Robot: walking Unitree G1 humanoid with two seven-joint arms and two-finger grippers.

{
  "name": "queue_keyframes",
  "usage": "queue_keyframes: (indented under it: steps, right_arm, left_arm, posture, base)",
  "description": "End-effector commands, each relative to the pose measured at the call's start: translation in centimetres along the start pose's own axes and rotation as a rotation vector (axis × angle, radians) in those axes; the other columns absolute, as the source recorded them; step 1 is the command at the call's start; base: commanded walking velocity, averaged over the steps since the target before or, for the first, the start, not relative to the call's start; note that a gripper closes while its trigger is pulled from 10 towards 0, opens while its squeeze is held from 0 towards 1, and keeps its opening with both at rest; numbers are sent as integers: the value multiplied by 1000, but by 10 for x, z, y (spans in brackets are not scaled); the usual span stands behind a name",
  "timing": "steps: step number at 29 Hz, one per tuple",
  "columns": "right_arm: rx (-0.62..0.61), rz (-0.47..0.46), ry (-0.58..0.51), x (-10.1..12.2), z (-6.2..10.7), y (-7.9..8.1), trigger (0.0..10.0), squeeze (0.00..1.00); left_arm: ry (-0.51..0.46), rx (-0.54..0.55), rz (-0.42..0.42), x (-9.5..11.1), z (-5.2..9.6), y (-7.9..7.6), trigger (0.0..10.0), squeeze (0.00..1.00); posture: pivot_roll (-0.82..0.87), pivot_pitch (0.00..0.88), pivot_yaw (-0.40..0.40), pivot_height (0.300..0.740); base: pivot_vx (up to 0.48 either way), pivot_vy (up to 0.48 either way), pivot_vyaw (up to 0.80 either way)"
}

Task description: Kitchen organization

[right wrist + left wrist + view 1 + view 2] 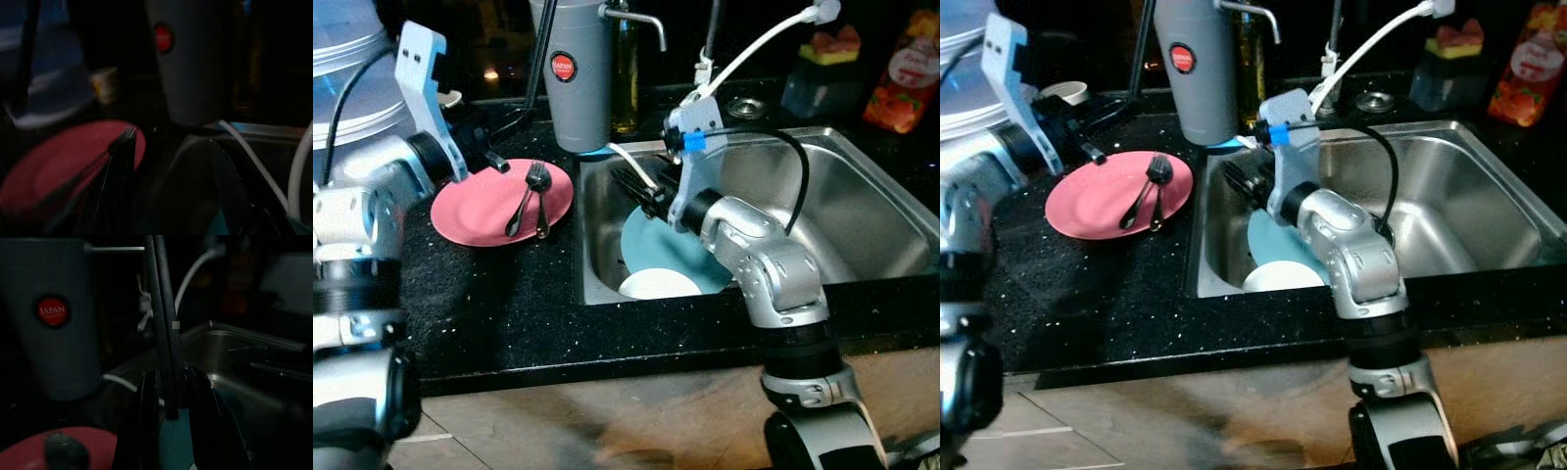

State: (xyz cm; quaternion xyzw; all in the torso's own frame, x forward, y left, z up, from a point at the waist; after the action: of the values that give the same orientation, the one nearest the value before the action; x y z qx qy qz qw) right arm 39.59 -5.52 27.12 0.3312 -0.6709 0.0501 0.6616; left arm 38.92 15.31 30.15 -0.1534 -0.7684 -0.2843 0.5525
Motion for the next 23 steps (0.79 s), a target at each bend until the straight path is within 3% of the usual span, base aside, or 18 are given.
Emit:
queue_keyframes:
  steps: [1, 2, 3, 4, 12, 13, 14, 15, 23]
  right_arm:
    - [25, -80, -27, 4, -2, 7, 10000, 239]
    - [25, -80, -27, 4, -2, 7, 10000, 239]
    - [36, -103, -34, 5, -2, 10, 10000, 890]
    - [47, -132, -41, 6, -2, 13, 10000, 1000]
    - [126, -217, -60, 13, -1, 30, 10000, 1000]
    - [189, -208, -48, 13, 0, 45, 10000, 733]
    - [204, -205, -44, 13, 1, 48, 10000, 733]
    - [213, -215, -46, 14, 1, 50, 10000, 0]
    - [229, -253, -40, 17, 0, 54, 10000, 0]
  left_arm:
    - [-24, 26, 26, -2, 0, -8, 0, 0]
    - [-24, 26, 26, -2, 0, -8, 0, 0]
    - [-26, 27, 36, -5, -1, -13, 0, 0]
    - [-12, 19, 36, -9, -1, -19, 0, 0]
    - [62, -17, 13, -22, 2, -40, 0, 0]
    - [103, -69, -12, -28, 5, -52, 0, 0]
    - [115, -84, -19, -30, 6, -56, 0, 0]
    - [128, -93, -27, -33, 7, -58, 0, 0]
    - [141, -114, -35, -33, 8, -67, 0, 0]
  posture:
    - [23, 22, 60, 740]
    - [23, 22, 60, 740]
    - [23, 22, 60, 740]
    - [21, 24, 62, 740]
    - [24, 28, 66, 740]
    - [28, 26, 63, 740]
    - [28, 26, 63, 740]
    - [28, 26, 63, 740]
    - [27, 20, 63, 740]
  base:
    - [0, 0, 0]
    - [0, 0, 0]
    - [0, 0, 0]
    - [0, 0, 0]
    - [0, 0, 0]
    - [0, 0, 0]
    - [0, 0, 0]
    - [0, 0, 0]
    - [0, 0, 0]
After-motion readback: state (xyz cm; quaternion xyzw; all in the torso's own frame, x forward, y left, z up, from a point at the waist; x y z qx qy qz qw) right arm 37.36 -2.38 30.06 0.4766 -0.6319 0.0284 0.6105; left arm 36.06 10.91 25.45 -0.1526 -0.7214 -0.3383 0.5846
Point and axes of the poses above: a point about 5 cm out from each wrist's last joint towards the gripper, its own z axis pointing back from the gripper into the wrist, its own x axis along the axis of the wrist's last joint, y = z × x, the point moved 6 cm from there along -z, pointing out of the wrist towards the gripper, and after that the axes turned 15 degrees about -z, right-handed, at the moved point
